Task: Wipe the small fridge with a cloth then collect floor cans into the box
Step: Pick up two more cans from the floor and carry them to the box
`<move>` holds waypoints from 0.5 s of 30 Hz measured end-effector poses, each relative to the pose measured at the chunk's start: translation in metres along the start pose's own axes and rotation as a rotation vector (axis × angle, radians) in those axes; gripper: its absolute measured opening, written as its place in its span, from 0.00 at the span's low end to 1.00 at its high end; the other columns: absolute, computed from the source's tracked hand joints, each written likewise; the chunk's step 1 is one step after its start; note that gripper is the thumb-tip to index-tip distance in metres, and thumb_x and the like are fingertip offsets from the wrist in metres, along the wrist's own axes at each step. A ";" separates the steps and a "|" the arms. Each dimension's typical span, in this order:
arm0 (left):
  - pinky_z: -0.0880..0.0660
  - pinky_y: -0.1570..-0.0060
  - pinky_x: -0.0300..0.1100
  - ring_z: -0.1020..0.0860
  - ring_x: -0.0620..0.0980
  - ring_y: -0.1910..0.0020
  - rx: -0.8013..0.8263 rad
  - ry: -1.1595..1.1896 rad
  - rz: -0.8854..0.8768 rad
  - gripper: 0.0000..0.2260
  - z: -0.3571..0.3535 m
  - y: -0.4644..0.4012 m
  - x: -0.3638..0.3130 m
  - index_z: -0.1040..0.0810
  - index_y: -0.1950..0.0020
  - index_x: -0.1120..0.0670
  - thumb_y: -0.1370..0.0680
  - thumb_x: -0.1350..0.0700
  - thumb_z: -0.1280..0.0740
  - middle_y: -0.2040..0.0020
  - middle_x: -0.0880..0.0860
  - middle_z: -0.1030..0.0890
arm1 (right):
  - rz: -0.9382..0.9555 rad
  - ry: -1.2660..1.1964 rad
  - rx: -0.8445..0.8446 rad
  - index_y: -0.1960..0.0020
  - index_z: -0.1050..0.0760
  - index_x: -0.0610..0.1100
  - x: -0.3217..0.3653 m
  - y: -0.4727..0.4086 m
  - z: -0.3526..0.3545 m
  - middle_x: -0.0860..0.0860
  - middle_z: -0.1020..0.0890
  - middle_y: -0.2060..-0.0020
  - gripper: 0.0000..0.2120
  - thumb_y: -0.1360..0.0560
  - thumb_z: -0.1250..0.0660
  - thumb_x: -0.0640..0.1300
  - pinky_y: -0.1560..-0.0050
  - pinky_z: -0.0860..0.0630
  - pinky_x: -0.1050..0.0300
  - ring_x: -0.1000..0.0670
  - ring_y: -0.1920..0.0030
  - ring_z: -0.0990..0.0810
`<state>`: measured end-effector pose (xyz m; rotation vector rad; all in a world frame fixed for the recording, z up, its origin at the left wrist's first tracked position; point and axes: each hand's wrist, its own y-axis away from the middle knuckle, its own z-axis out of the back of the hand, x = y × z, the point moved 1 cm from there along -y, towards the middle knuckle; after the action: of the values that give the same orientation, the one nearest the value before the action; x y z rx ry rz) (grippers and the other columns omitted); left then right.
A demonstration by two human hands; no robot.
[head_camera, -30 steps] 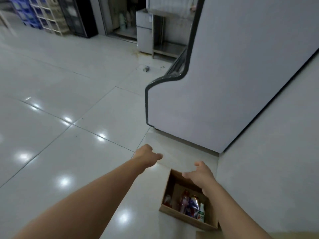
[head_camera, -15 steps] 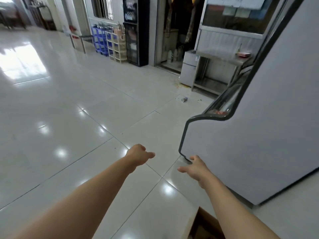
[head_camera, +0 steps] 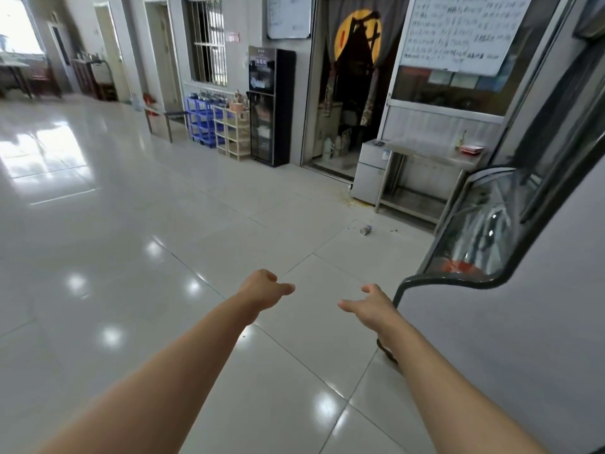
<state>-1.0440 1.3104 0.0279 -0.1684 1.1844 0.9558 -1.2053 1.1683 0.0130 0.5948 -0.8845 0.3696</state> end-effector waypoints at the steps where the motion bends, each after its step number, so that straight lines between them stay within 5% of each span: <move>1: 0.32 0.39 0.49 0.27 0.55 0.36 -0.002 0.006 -0.014 0.27 0.013 -0.010 -0.005 0.33 0.30 0.57 0.26 0.49 0.31 0.35 0.56 0.26 | 0.007 -0.004 -0.008 0.27 0.43 0.44 0.012 -0.007 -0.007 0.45 0.34 0.30 0.35 0.28 0.30 0.49 0.39 0.34 0.53 0.44 0.32 0.33; 9: 0.31 0.46 0.46 0.25 0.54 0.40 -0.002 0.025 -0.083 0.27 0.079 -0.106 -0.038 0.33 0.30 0.58 0.25 0.50 0.31 0.36 0.57 0.26 | 0.054 -0.030 -0.079 0.27 0.44 0.43 0.090 -0.089 -0.047 0.44 0.36 0.29 0.35 0.27 0.32 0.53 0.38 0.34 0.52 0.44 0.31 0.33; 15: 0.33 0.39 0.49 0.28 0.56 0.36 0.014 0.022 -0.092 0.27 0.099 -0.212 -0.073 0.34 0.30 0.59 0.25 0.50 0.31 0.34 0.57 0.27 | 0.056 -0.036 -0.132 0.27 0.44 0.43 0.141 -0.197 -0.049 0.45 0.36 0.29 0.36 0.28 0.31 0.54 0.39 0.34 0.52 0.43 0.31 0.34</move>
<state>-0.8281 1.1976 0.0554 -0.2209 1.1930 0.8672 -0.9879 1.0542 0.0374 0.4569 -0.9539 0.3491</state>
